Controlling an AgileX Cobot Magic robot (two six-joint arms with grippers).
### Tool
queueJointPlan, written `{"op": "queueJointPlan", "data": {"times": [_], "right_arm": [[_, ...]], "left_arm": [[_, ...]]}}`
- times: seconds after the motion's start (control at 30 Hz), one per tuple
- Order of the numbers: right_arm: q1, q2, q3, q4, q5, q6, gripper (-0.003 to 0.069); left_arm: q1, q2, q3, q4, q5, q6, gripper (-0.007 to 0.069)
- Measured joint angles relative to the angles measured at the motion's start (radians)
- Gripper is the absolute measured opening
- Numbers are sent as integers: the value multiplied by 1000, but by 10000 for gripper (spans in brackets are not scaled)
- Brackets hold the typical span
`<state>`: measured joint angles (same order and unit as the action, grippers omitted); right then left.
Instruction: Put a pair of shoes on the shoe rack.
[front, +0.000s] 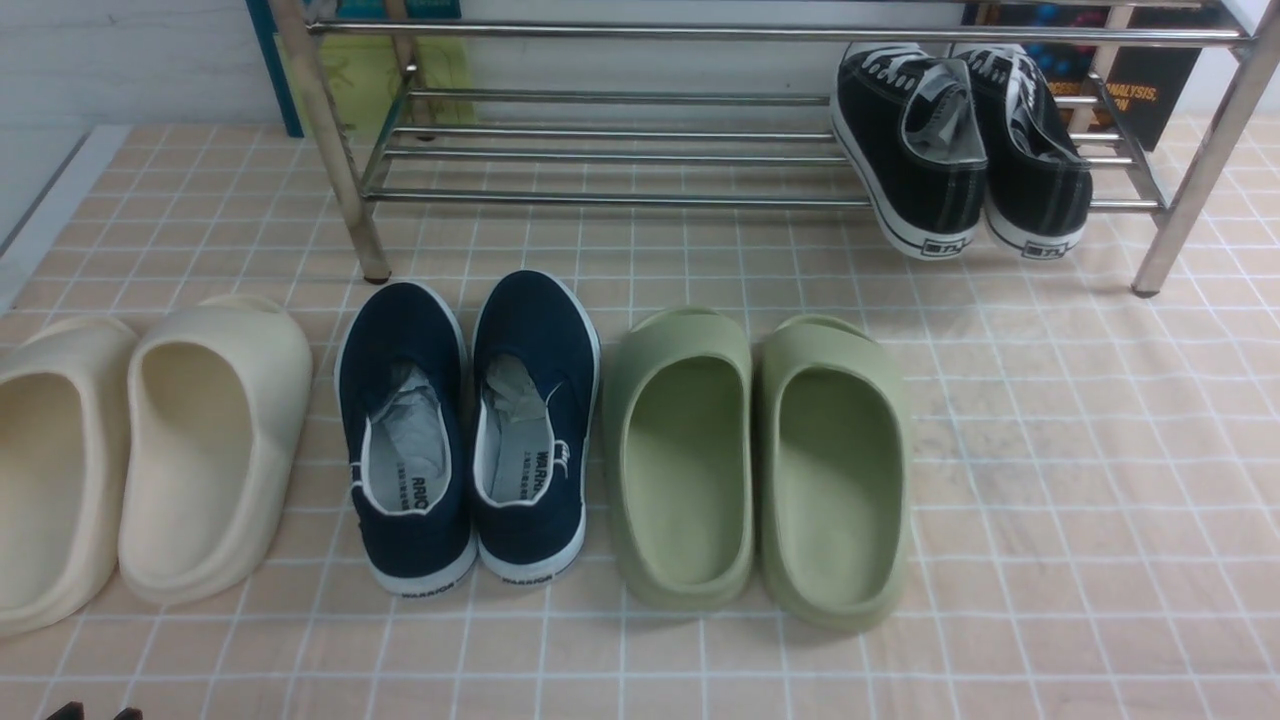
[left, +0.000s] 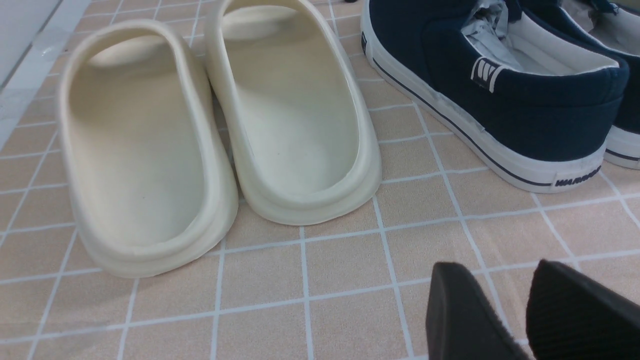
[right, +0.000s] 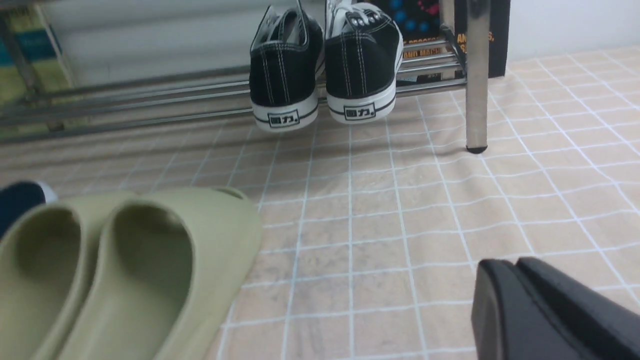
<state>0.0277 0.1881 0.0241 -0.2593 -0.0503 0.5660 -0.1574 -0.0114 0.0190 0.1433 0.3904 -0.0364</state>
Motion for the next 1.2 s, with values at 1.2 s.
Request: {"op": "queueJointPlan", "data": {"times": [1.2], "right_arm": [[-124,-197,-10,384,430,-412,-7]], "left_arm": [[0,-1,0,1,0,0,239]]}}
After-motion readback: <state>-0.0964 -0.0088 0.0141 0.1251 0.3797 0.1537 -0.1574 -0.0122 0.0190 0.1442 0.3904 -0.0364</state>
